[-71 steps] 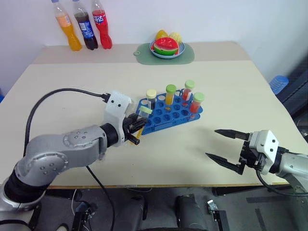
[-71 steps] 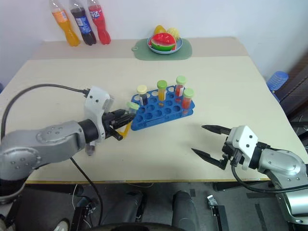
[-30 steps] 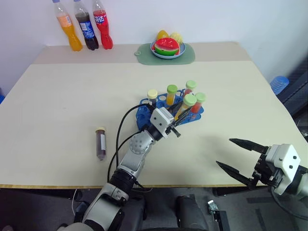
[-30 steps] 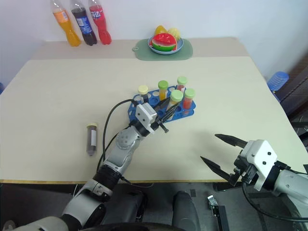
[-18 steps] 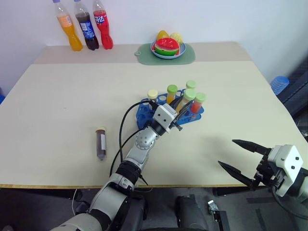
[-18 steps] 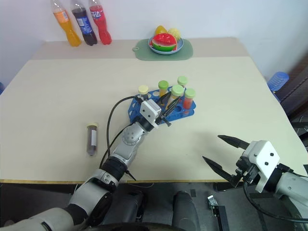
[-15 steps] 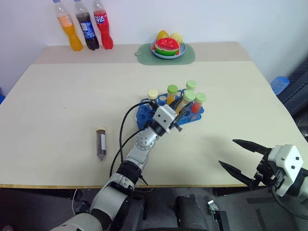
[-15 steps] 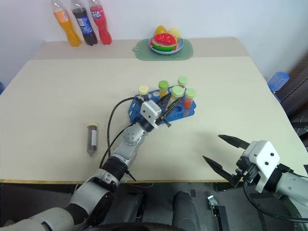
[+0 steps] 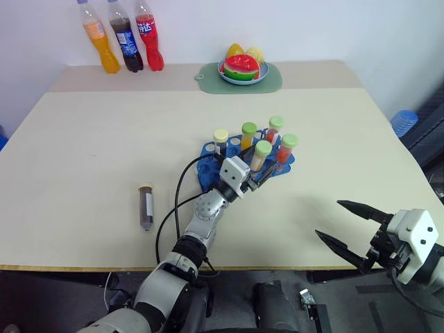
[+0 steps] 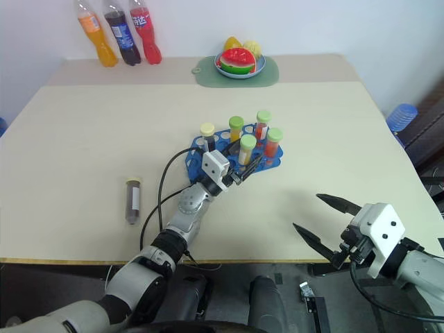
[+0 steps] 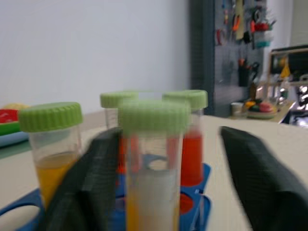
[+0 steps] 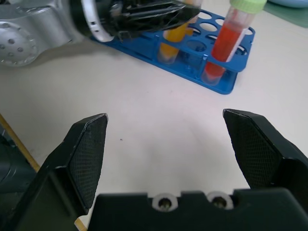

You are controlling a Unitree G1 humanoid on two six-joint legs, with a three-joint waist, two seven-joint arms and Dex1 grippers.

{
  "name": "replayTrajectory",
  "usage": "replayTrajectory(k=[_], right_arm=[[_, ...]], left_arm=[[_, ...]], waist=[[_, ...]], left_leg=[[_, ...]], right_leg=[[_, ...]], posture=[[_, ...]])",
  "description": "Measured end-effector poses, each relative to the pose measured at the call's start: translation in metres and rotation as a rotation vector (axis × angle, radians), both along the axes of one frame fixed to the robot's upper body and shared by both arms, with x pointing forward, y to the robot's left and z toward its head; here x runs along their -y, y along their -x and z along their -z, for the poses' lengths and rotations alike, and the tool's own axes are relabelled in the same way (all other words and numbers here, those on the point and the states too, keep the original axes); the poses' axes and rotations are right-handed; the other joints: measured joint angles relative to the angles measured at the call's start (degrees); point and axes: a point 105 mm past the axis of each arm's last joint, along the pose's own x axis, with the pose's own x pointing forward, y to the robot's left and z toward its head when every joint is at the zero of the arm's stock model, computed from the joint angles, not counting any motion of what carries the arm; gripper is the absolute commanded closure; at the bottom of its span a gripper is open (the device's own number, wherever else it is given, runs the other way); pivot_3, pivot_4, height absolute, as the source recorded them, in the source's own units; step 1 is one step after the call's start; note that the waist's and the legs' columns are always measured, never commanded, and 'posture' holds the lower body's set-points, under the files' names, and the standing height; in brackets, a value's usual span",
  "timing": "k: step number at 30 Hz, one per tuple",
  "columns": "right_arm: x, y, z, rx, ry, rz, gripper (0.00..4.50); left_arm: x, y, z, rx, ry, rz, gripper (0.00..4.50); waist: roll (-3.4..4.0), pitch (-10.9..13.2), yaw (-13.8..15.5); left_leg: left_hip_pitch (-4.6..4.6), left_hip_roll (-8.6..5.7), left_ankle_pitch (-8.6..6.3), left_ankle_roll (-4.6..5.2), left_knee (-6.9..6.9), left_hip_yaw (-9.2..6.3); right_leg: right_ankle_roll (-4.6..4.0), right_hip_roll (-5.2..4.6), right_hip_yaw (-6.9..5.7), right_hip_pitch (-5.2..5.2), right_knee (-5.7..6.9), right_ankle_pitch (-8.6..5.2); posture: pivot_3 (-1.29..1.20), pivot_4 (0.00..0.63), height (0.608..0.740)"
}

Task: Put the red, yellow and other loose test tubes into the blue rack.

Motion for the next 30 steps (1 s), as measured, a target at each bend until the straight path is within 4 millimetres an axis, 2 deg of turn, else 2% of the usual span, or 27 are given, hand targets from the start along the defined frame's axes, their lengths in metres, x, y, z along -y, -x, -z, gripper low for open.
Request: replayTrajectory(k=[4, 9, 11, 14, 17, 20, 22, 25, 28, 30], right_arm=[[-0.004, -0.003, -0.001, 0.017, -0.007, -0.01, 0.26], [-0.01, -0.008, 0.001, 0.027, -0.021, -0.036, 0.26], [-0.014, -0.011, 0.004, 0.025, -0.03, -0.045, 0.26], [-0.019, -0.016, 0.009, 0.028, -0.045, -0.061, 0.26], [-0.023, -0.021, 0.013, 0.029, -0.059, -0.075, 0.26], [-0.026, -0.027, 0.016, 0.034, -0.068, -0.1, 0.26], [-0.029, -0.031, 0.018, 0.036, -0.071, -0.125, 0.26], [-0.034, -0.036, 0.025, 0.017, -0.084, -0.161, 0.26], [-0.034, -0.044, 0.033, 0.002, -0.09, -0.181, 0.26], [-0.037, -0.049, 0.036, -0.004, -0.101, -0.198, 0.26]], left_arm=[[-0.016, 0.008, -0.035, 0.096, 0.114, 0.006, 0.26], [-0.044, 0.02, -0.064, 0.151, 0.187, 0.021, 0.26], [-0.06, 0.016, -0.076, 0.11, 0.24, 0.001, 0.26], [-0.103, -0.007, -0.096, -0.09, 0.362, -0.12, 0.26], [-0.147, -0.026, -0.093, -0.36, 0.348, -0.326, 0.26], [-0.173, -0.023, -0.08, -0.643, 0.255, -0.442, 0.26], [-0.186, -0.01, -0.075, -0.785, 0.159, -0.483, 0.26], [-0.202, 0.015, -0.08, -0.906, 0.072, -0.517, 0.26], [-0.226, 0.044, -0.066, -1.061, -0.051, -0.577, 0.26], [-0.234, 0.053, -0.058, -1.118, -0.08, -0.599, 0.26]], waist=[[0.02, 0.0, 0.0], [0.03, 0.0, 0.0], [0.03, 0.0, 0.0], [0.04, 0.0, -0.1], [0.03, 0.0, -0.1], [-0.01, 0.0, -0.1], [-0.02, 0.0, -0.1], [-0.05, 0.0, -0.2], [-0.02, 0.0, -0.6], [0.0, 0.0, -0.4]], left_leg=[[0.0, 0.01, 0.0, 0.0, 0.0, 0.0], [0.01, 0.01, 0.01, -0.01, 0.02, -0.01], [0.02, 0.01, 0.01, -0.01, 0.04, -0.03], [0.05, 0.02, 0.01, -0.02, 0.04, -0.06], [0.07, 0.02, 0.02, -0.03, 0.05, -0.07], [0.05, 0.01, 0.08, -0.13, 0.07, -0.12], [0.04, 0.02, 0.07, -0.14, 0.05, -0.14], [0.04, 0.03, 0.25, -0.49, 0.01, -0.15], [0.24, 0.04, 0.25, -0.55, -0.14, 0.02], [0.36, 0.04, 0.18, -0.44, -0.19, 0.05]], right_leg=[[0.0, 0.0, 0.01, 0.0, 0.01, 0.0], [-0.01, 0.0, 0.0, 0.01, 0.04, 0.0], [-0.01, 0.01, 0.0, 0.0, 0.06, 0.01], [-0.01, 0.02, 0.0, 0.0, 0.14, 0.0], [-0.01, 0.03, 0.02, -0.02, 0.18, 0.0], [-0.01, 0.03, 0.01, -0.04, 0.21, 0.0], [-0.02, 0.03, 0.02, -0.12, 0.26, -0.01], [-0.05, 0.01, 0.05, -0.28, 0.47, -0.02], [-0.23, -0.04, 0.11, -0.37, 0.71, -0.12], [-0.28, -0.03, 0.1, -0.27, 0.73, -0.15]], posture=[[0.0, 0.15, 0.74], [0.0, 0.15, 0.74], [0.0, 0.15, 0.74], [0.0, 0.15, 0.74], [0.0, 0.15, 0.74], [0.0, 0.15, 0.74], [0.0, 0.15, 0.74], [0.0, 0.15, 0.74], [0.0, 0.15, 0.74], [0.0, 0.15, 0.74]])
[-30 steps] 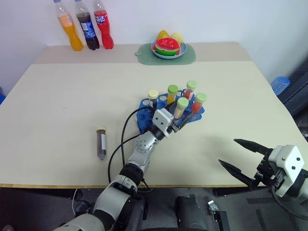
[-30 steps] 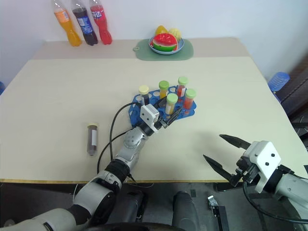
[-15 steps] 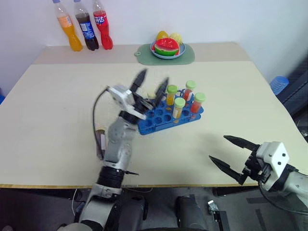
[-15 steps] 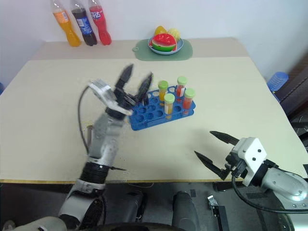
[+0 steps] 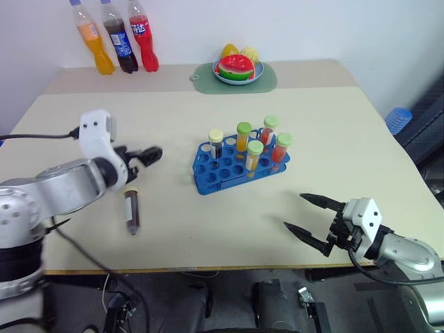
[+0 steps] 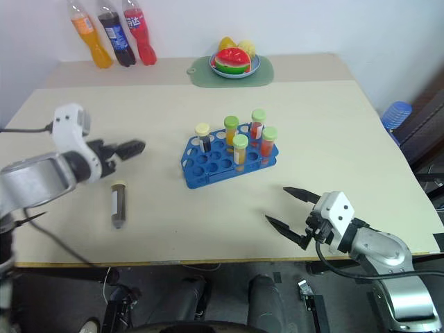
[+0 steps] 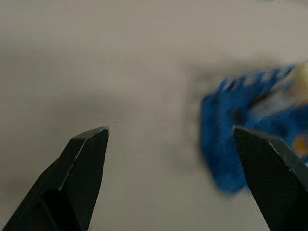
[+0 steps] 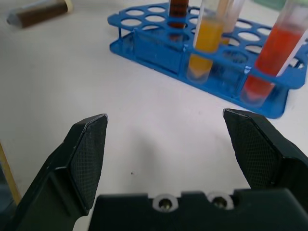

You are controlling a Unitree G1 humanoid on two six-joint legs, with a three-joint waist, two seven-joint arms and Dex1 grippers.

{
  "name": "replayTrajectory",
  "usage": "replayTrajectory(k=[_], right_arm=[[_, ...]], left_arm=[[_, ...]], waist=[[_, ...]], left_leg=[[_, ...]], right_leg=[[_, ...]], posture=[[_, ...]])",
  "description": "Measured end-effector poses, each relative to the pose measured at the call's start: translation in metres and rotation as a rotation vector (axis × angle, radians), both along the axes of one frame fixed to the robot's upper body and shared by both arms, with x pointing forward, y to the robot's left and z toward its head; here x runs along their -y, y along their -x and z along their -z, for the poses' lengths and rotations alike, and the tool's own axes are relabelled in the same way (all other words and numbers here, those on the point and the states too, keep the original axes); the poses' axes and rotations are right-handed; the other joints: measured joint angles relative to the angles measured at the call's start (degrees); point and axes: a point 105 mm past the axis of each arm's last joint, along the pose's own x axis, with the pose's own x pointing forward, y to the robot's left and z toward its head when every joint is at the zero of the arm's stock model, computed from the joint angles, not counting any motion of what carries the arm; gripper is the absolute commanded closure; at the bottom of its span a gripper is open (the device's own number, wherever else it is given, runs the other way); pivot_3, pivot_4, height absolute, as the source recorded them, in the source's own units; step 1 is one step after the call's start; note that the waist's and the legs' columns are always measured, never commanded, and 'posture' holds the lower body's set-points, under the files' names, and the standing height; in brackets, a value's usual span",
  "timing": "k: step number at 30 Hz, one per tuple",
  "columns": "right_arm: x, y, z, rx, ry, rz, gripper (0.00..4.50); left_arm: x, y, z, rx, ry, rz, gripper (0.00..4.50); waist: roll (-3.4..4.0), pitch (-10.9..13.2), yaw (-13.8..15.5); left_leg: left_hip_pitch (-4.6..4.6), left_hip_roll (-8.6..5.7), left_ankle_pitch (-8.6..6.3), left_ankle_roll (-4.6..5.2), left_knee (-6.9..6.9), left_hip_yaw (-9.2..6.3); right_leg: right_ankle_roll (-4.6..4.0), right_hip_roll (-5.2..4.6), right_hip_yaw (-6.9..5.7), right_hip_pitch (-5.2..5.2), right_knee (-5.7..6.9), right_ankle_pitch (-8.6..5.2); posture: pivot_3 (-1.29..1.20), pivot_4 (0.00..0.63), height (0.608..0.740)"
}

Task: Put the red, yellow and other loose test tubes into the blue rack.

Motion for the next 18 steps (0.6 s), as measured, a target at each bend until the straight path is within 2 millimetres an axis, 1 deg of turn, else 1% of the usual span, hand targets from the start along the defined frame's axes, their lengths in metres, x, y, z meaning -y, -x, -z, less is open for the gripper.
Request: replayTrajectory(k=[2, 3, 6, 8, 11, 12, 14, 16, 17, 18], right_arm=[[-0.006, -0.006, 0.001, 0.009, -0.005, -0.036, 0.26], [-0.01, -0.01, 0.001, 0.018, -0.006, -0.056, 0.26], [-0.017, -0.018, 0.002, 0.019, -0.025, -0.082, 0.26], [-0.023, -0.021, 0.005, 0.02, -0.038, -0.101, 0.26], [-0.027, -0.022, 0.01, 0.005, -0.034, -0.123, 0.26], [-0.028, -0.022, 0.011, 0.002, -0.035, -0.128, 0.26], [-0.029, -0.022, 0.01, 0.004, -0.033, -0.139, 0.26], [-0.026, -0.02, 0.008, 0.001, -0.026, -0.151, 0.26], [-0.023, -0.015, 0.008, -0.013, -0.012, -0.163, 0.26], [-0.02, -0.012, 0.007, -0.018, -0.003, -0.172, 0.26]], left_arm=[[-0.011, 0.006, 0.002, -0.035, -0.045, -0.004, 0.26], [-0.02, 0.01, 0.003, -0.053, -0.084, -0.021, 0.26], [-0.04, 0.019, 0.001, -0.076, -0.147, -0.076, 0.26], [-0.049, 0.024, 0.006, -0.095, -0.153, -0.133, 0.26], [-0.057, 0.025, 0.013, -0.108, -0.151, -0.225, 0.26], [-0.058, 0.024, 0.014, -0.105, -0.14, -0.256, 0.26], [-0.053, 0.02, 0.017, -0.092, -0.09, -0.334, 0.26], [-0.042, 0.015, 0.026, -0.115, -0.033, -0.395, 0.26], [-0.032, 0.012, 0.031, -0.135, 0.02, -0.428, 0.26], [-0.024, 0.011, 0.037, -0.163, 0.038, -0.439, 0.26]], waist=[[-0.05, 0.0, 0.2], [-0.04, 0.0, 0.2], [0.01, 0.0, 0.3], [0.02, 0.0, 0.3], [0.02, 0.0, 0.4], [0.01, 0.0, 0.4], [0.0, 0.0, 0.5], [0.02, 0.0, 0.6], [0.03, 0.0, 0.8], [-0.06, 0.0, 0.8]], left_leg=[[0.05, 0.02, -0.09, 0.15, -0.01, -0.01], [0.15, 0.02, -0.1, 0.16, -0.04, 0.01], [0.22, 0.03, -0.11, 0.17, -0.12, 0.04], [0.22, 0.06, -0.12, 0.16, -0.14, 0.03], [0.21, 0.06, -0.13, 0.15, -0.12, 0.03], [0.2, 0.07, -0.13, 0.15, -0.1, 0.03], [0.21, 0.06, -0.14, 0.15, -0.09, 0.02], [0.2, 0.04, -0.14, 0.14, -0.05, 0.01], [0.18, 0.03, -0.14, 0.14, -0.02, 0.01], [0.18, 0.04, -0.12, 0.09, -0.01, 0.01]], right_leg=[[-0.02, 0.05, -0.03, 0.05, 0.04, -0.01], [-0.04, 0.05, -0.02, 0.13, 0.04, -0.01], [-0.09, 0.04, -0.01, 0.18, 0.02, -0.05], [-0.11, 0.04, -0.01, 0.17, 0.01, -0.06], [-0.11, 0.03, -0.02, 0.19, -0.01, -0.07], [-0.12, 0.03, -0.02, 0.19, -0.01, -0.06], [-0.11, 0.02, -0.02, 0.21, -0.01, -0.06], [-0.1, 0.0, -0.02, 0.23, -0.02, -0.05], [-0.1, -0.01, -0.03, 0.23, -0.02, -0.05], [-0.09, 0.0, -0.03, 0.23, -0.02, -0.05]], posture=[[0.0, 0.15, 0.74], [0.0, 0.15, 0.74], [0.0, 0.15, 0.74], [0.0, 0.15, 0.74], [0.0, 0.15, 0.74], [0.0, 0.15, 0.74], [0.0, 0.15, 0.74], [0.0, 0.15, 0.74], [0.0, 0.15, 0.74], [0.0, 0.15, 0.74]])
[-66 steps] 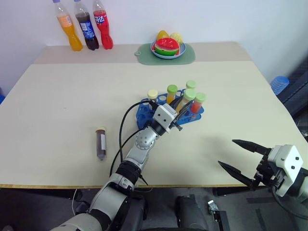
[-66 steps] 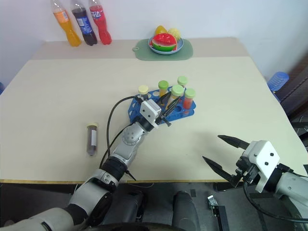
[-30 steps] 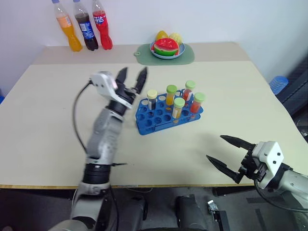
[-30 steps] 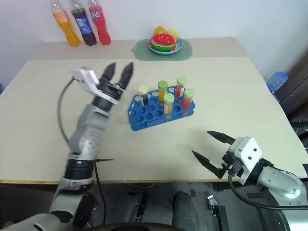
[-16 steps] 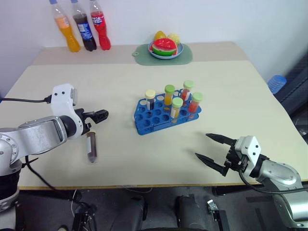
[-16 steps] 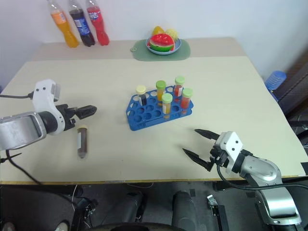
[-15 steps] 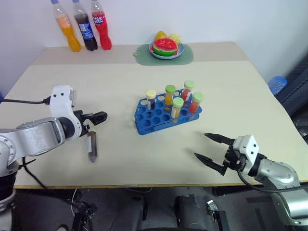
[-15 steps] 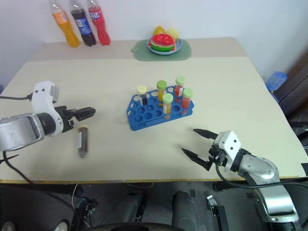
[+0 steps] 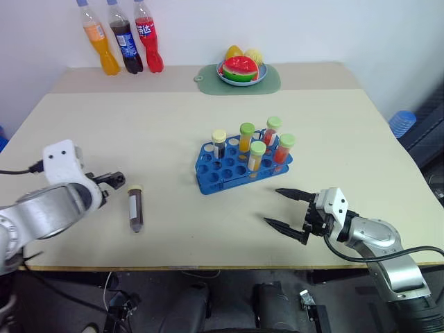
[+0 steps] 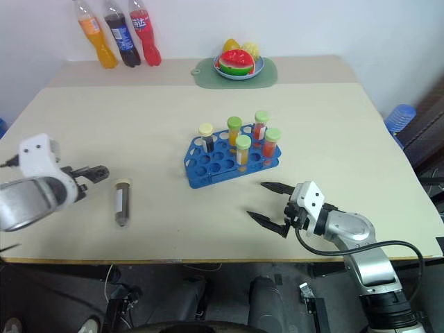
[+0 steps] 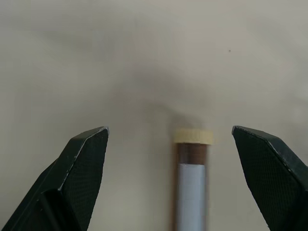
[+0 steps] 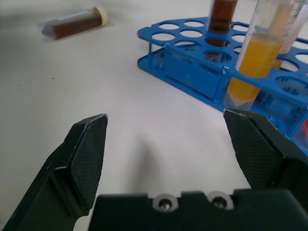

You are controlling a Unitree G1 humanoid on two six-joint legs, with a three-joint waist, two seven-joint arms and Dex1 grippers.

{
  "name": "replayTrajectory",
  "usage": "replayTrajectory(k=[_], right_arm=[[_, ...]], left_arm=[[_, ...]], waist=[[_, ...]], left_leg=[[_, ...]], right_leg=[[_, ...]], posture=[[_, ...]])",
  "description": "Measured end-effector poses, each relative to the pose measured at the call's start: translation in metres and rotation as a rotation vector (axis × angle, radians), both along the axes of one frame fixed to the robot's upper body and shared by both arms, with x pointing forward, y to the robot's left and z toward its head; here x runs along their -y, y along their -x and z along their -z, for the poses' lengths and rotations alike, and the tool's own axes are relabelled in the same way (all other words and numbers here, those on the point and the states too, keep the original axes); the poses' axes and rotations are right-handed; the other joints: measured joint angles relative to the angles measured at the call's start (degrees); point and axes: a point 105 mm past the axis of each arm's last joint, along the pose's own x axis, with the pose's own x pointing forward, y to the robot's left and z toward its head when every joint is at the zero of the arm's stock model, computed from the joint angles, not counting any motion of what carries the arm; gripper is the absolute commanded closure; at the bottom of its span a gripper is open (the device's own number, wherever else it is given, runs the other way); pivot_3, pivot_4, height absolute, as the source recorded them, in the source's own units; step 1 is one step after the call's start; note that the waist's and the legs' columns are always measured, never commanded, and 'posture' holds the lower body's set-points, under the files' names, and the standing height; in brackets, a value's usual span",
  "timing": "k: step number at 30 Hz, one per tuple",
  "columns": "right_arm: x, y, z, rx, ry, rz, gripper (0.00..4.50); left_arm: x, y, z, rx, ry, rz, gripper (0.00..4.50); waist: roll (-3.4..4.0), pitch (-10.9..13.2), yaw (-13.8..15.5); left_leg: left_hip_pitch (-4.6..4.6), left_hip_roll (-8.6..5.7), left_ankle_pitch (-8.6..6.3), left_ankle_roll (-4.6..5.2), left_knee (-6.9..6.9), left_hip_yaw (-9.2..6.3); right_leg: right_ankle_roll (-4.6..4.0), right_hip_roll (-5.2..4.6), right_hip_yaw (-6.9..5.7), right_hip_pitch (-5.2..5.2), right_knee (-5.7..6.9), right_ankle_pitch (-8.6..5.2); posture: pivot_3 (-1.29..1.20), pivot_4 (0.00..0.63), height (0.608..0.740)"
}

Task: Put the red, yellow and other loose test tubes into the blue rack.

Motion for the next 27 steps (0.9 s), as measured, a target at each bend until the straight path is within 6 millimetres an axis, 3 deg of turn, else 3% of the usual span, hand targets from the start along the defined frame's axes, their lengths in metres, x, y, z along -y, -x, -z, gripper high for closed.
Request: replayTrajectory(k=[4, 12, 23, 27], right_arm=[[0.006, 0.012, -0.015, 0.03, 0.001, -0.025, 0.26], [-0.021, 0.019, -0.055, 0.22, -0.021, -0.16, 0.26], [-0.028, 0.018, -0.051, 0.219, 0.005, -0.178, 0.26], [-0.027, 0.019, -0.048, 0.211, 0.006, -0.173, 0.26]], left_arm=[[0.014, -0.001, 0.011, -0.065, 0.045, -0.062, 0.26], [0.011, -0.014, 0.015, -0.131, 0.044, -0.077, 0.26], [0.017, -0.022, 0.032, -0.222, 0.071, -0.045, 0.26], [0.019, -0.018, 0.044, -0.269, 0.067, -0.04, 2.01]], waist=[[-0.03, 0.0, -0.5], [-0.06, -0.1, -0.2], [-0.07, -0.1, -0.2], [-0.07, -0.1, -0.3]], left_leg=[[0.03, 0.1, 0.07, -0.28, -0.03, 0.07], [0.05, 0.16, 0.07, -0.37, 0.02, 0.16], [0.04, 0.16, 0.08, -0.39, 0.01, 0.14], [0.03, 0.16, 0.07, -0.39, 0.0, 0.15]], right_leg=[[0.0, 0.08, 0.03, -0.08, 0.02, 0.0], [-0.02, 0.14, 0.03, -0.09, 0.04, 0.0], [-0.02, 0.14, 0.03, -0.13, 0.04, 0.0], [-0.02, 0.13, 0.04, -0.14, 0.04, 0.0]], posture=[[0.0, 0.15, 0.74], [0.0, 0.15, 0.74], [0.0, 0.15, 0.74], [0.0, 0.15, 0.74]])
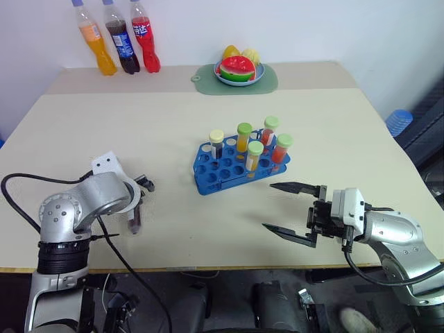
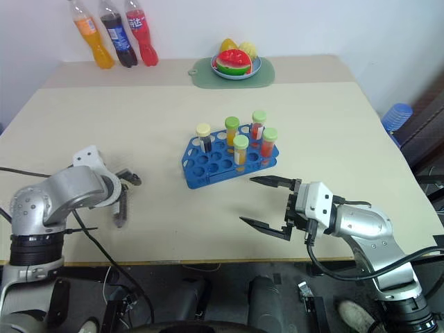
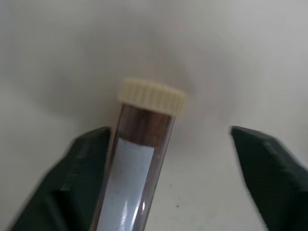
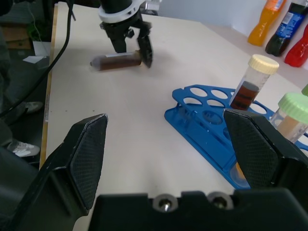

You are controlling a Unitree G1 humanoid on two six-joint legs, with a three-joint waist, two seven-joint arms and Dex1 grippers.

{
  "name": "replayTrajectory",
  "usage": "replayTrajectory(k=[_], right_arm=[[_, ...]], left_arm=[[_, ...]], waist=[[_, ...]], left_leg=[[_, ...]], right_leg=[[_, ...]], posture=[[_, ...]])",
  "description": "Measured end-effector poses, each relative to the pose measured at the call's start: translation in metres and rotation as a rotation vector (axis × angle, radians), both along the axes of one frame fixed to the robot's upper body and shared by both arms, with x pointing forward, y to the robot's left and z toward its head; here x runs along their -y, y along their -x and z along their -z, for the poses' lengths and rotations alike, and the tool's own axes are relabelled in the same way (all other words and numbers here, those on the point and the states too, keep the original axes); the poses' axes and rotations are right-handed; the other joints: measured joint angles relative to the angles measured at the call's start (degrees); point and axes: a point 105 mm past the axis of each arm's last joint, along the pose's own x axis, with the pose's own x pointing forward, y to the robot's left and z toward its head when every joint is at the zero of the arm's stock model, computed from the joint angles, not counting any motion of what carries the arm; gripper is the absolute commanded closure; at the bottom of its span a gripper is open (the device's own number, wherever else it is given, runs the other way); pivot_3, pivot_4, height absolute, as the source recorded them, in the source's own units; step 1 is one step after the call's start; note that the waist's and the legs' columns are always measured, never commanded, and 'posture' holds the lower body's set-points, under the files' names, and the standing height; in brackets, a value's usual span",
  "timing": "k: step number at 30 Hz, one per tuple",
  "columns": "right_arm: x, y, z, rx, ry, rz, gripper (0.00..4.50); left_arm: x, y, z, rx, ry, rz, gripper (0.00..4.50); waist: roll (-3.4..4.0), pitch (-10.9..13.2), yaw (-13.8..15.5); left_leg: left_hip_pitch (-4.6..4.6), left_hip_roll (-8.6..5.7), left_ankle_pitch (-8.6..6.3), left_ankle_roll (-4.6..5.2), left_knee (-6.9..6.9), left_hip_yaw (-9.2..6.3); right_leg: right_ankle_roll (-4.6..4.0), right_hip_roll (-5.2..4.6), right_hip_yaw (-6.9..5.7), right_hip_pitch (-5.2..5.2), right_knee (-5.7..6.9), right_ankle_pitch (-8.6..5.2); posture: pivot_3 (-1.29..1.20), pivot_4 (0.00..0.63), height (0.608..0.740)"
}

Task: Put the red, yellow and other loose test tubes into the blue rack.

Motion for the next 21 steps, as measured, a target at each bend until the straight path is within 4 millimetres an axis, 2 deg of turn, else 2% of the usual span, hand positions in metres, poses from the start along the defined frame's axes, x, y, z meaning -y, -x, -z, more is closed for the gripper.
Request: replayTrajectory(k=[3, 4, 9, 11, 13, 15, 17, 18, 21], right_arm=[[0.0, 0.0, 0.001, -0.003, 0.001, -0.001, 0.26], [0.0, 0.001, 0.001, -0.003, 0.002, -0.002, 0.26], [0.0, 0.0, 0.001, -0.004, 0.002, -0.003, 0.26], [0.001, 0.0, 0.001, -0.004, 0.002, -0.001, 0.26], [0.002, -0.002, 0.002, -0.011, 0.002, 0.006, 0.26], [0.003, -0.003, 0.003, -0.014, 0.002, 0.01, 0.26], [0.003, -0.004, 0.001, -0.005, 0.001, 0.008, 0.26], [0.002, -0.004, 0.0, 0.0, 0.0, 0.008, 0.26], [0.004, -0.006, 0.001, -0.008, -0.002, 0.023, 0.26]], left_arm=[[-0.002, 0.002, 0.003, -0.012, -0.007, -0.004, 3.49], [-0.002, 0.002, 0.003, -0.012, -0.004, -0.005, 3.7], [0.002, 0.006, 0.004, 0.002, -0.005, 0.018, 3.7], [0.009, 0.009, 0.0, 0.06, -0.021, 0.149, 3.7], [0.018, 0.01, -0.015, 0.151, -0.042, 0.333, 3.7], [0.033, 0.008, -0.055, 0.349, -0.093, 0.556, 3.7], [0.06, 0.013, -0.102, 0.602, -0.114, 0.756, 3.7], [0.071, 0.017, -0.116, 0.698, -0.129, 0.834, 3.7], [0.093, 0.018, -0.127, 0.904, -0.182, 0.974, 3.7]], waist=[[0.0, 0.0, 0.1], [-0.01, 0.0, 0.1], [0.0, 0.0, 0.1], [-0.03, 0.0, 0.0], [-0.09, 0.0, -0.1], [-0.1, 0.1, 0.0], [-0.05, 0.1, 0.0], [0.02, 0.0, -0.1], [0.18, 0.0, -0.3]], left_leg=[[0.0, 0.0, 0.0, 0.0, 0.0, 0.0], [0.01, 0.0, 0.0, 0.0, 0.01, 0.0], [0.0, -0.02, -0.01, 0.01, 0.0, 0.0], [-0.02, -0.02, -0.01, 0.0, -0.01, 0.04], [-0.04, 0.0, 0.0, 0.0, -0.05, 0.05], [-0.16, -0.02, -0.01, 0.01, -0.01, 0.17], [-0.11, -0.05, -0.05, 0.1, -0.01, 0.34], [-0.04, -0.03, -0.08, 0.14, -0.05, 0.43], [0.03, 0.15, -0.18, 0.31, -0.15, 0.74]], right_leg=[[0.0, -0.01, 0.0, 0.01, 0.0, 0.0], [0.0, -0.01, 0.0, 0.03, 0.0, 0.0], [0.0, -0.04, 0.0, 0.03, -0.01, 0.0], [-0.01, -0.02, -0.01, -0.01, 0.01, -0.01], [-0.02, 0.02, -0.01, -0.06, 0.02, -0.01], [-0.03, 0.02, -0.08, -0.06, -0.03, -0.02], [-0.14, -0.05, -0.08, 0.05, -0.12, -0.07], [-0.17, -0.07, -0.04, 0.1, -0.17, -0.09], [-0.21, -0.01, 0.03, 0.13, -0.35, -0.1]], posture=[[0.0, 0.15, 0.74], [0.0, 0.15, 0.74], [0.0, 0.15, 0.74], [0.0, 0.15, 0.74], [0.0, 0.15, 0.74], [0.0, 0.15, 0.74], [0.0, 0.15, 0.74], [0.0, 0.15, 0.74], [0.0, 0.15, 0.74]])
